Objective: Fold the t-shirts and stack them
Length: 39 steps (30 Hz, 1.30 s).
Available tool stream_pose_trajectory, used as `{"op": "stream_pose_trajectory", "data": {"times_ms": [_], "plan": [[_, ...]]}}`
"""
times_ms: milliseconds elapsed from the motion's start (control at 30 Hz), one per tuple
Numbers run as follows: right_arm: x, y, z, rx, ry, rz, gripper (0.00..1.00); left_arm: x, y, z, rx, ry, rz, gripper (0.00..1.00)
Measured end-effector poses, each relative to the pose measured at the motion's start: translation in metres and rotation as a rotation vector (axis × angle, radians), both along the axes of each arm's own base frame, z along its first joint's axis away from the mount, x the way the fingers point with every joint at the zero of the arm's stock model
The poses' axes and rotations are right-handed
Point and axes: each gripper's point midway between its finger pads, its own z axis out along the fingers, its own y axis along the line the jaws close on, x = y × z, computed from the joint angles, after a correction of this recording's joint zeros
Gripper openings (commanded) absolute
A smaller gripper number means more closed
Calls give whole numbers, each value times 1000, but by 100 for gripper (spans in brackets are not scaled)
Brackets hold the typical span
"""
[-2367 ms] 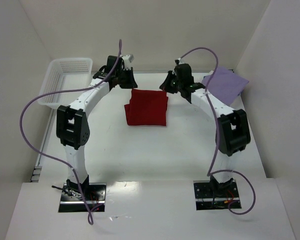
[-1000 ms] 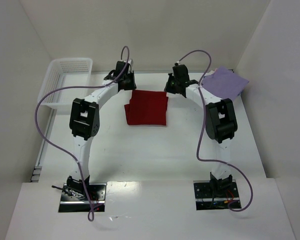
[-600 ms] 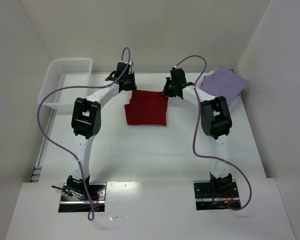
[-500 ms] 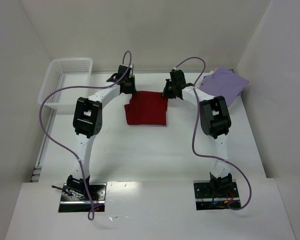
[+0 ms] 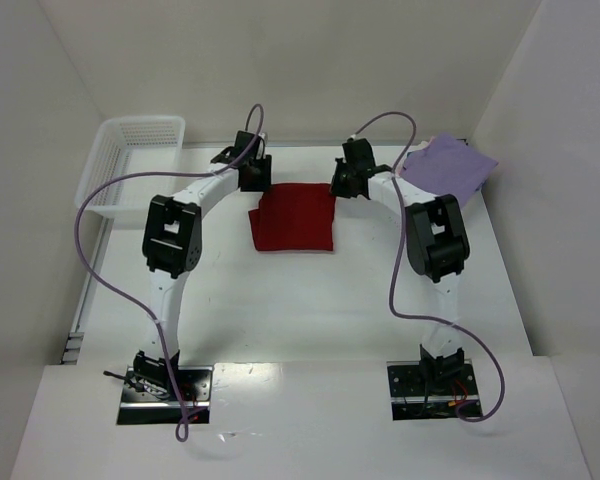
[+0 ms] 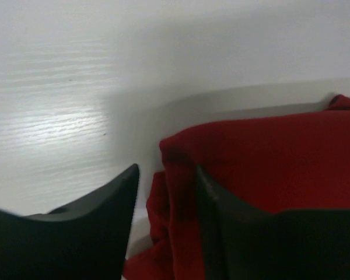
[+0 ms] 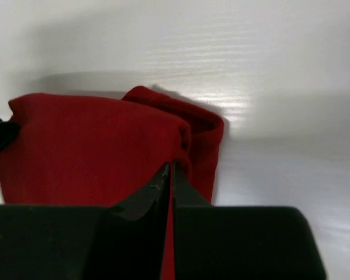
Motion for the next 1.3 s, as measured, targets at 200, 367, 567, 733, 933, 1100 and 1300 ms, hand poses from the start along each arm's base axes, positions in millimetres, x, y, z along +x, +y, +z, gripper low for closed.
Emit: {"op": "stream_pose_trajectory", "data": {"times_ms": [200, 367, 567, 733, 933, 1100, 1300], "plan": [[-20, -14, 78, 7, -113, -20, 32, -29, 12, 73, 4, -78, -14, 78], [-46, -22, 152, 85, -250, -23, 66, -58, 17, 153, -47, -218, -30, 83], [-86, -25, 112, 130, -159, 11, 100, -110, 9, 129, -149, -156, -114, 100], [-119, -30, 53, 114, -5, 15, 100, -162, 11, 59, -189, 32, -126, 100], [-117, -28, 53, 140, -14, 1, 100, -159, 11, 57, -206, 22, -115, 100], [-107, -23, 51, 160, -38, -2, 100, -151, 11, 61, -215, -2, -108, 100], [-102, -20, 5, 150, 43, -13, 99, -140, 7, 65, -222, -17, -113, 100]]}}
